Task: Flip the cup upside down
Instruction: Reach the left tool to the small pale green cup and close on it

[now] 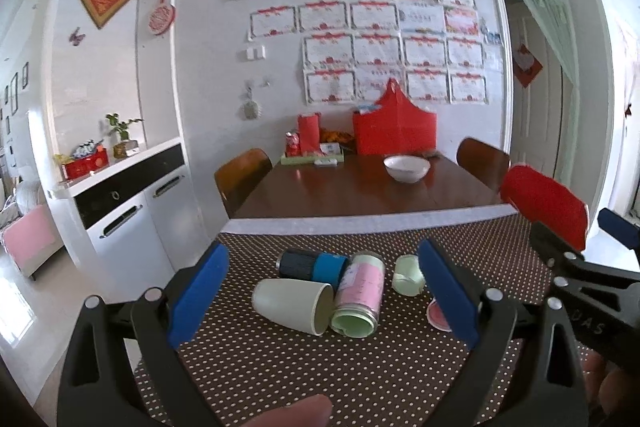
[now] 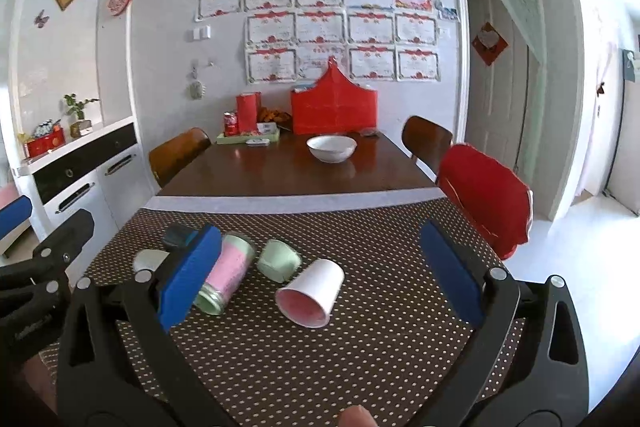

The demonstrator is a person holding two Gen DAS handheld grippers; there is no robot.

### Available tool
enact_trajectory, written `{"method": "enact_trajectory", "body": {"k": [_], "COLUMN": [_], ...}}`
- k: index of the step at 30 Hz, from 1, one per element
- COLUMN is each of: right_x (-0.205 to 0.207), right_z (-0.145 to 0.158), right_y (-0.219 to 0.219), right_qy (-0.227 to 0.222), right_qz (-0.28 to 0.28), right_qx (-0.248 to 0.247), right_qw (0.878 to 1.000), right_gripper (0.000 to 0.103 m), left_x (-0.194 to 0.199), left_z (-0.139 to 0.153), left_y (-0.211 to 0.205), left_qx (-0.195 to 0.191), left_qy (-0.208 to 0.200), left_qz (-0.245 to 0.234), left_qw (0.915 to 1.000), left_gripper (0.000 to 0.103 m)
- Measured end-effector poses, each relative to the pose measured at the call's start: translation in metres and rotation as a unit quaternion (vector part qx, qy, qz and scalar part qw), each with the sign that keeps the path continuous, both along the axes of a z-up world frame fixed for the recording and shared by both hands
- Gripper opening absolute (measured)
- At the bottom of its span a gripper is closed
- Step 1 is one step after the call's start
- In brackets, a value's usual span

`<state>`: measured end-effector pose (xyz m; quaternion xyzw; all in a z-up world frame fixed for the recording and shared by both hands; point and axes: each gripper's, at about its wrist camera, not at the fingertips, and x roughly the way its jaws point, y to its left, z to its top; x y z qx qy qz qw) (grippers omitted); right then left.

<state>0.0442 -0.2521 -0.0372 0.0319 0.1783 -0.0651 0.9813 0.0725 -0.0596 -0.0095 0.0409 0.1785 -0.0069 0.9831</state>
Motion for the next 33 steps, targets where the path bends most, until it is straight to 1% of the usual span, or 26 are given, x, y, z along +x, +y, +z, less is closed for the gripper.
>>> {"method": "enact_trajectory", "body": {"k": [9,12,15,17,18,20,21,23,26,29,31,33], "right_x": [0.041,0.051,0.059,0.064,0.067,0.072,0.073,0.077,0.081,0.083,0.085,0.086], "right_z": [-0.036,-0.048,-0.061,-0.069,-0.072,-0.078,-0.08,-0.085,-0.092,-0.098,-0.101,-0.104], "right_y": [-0.035,-0.046,-0.061,-0.069,-0.073,-0.08,-0.081,-0.086,-0.089,-0.094,-0.097,-0.1], "right_qy": [0.035,0.046,0.06,0.067,0.07,0.077,0.079,0.085,0.09,0.093,0.096,0.099], "right_qz": [-0.02,-0.029,-0.041,-0.046,-0.048,-0.052,-0.052,-0.05,-0.047,-0.047,-0.047,-0.045], "right_qx": [0.011,0.018,0.029,0.035,0.038,0.044,0.047,0.054,0.059,0.068,0.073,0.075], "right_qw": [0.999,0.998,0.997,0.996,0.996,0.995,0.994,0.994,0.993,0.992,0.992,0.991], "right_gripper": [0.097,0.097,0.097,0.097,0.097,0.097,0.097,0.097,0.097,0.097,0.097,0.097], "left_x": [0.069,0.103,0.134,0.16,0.167,0.188,0.193,0.208,0.223,0.239,0.247,0.251], "left_z": [-0.033,-0.052,-0.07,-0.087,-0.093,-0.11,-0.114,-0.127,-0.143,-0.156,-0.162,-0.165], "left_y": [-0.041,-0.059,-0.075,-0.085,-0.089,-0.099,-0.102,-0.112,-0.124,-0.134,-0.135,-0.135], "left_qx": [0.014,0.03,0.044,0.043,0.043,0.049,0.051,0.067,0.09,0.105,0.109,0.111], "left_qy": [0.043,0.078,0.12,0.16,0.172,0.208,0.214,0.234,0.254,0.274,0.289,0.3], "left_qz": [-0.036,-0.063,-0.093,-0.122,-0.129,-0.153,-0.157,-0.168,-0.177,-0.187,-0.19,-0.193], "left_qw": [0.9983,0.9945,0.9873,0.9786,0.9757,0.9649,0.9628,0.9552,0.9465,0.9376,0.9318,0.9277], "left_gripper": [0.094,0.094,0.094,0.094,0.094,0.094,0.094,0.094,0.094,0.094,0.094,0.094]}}
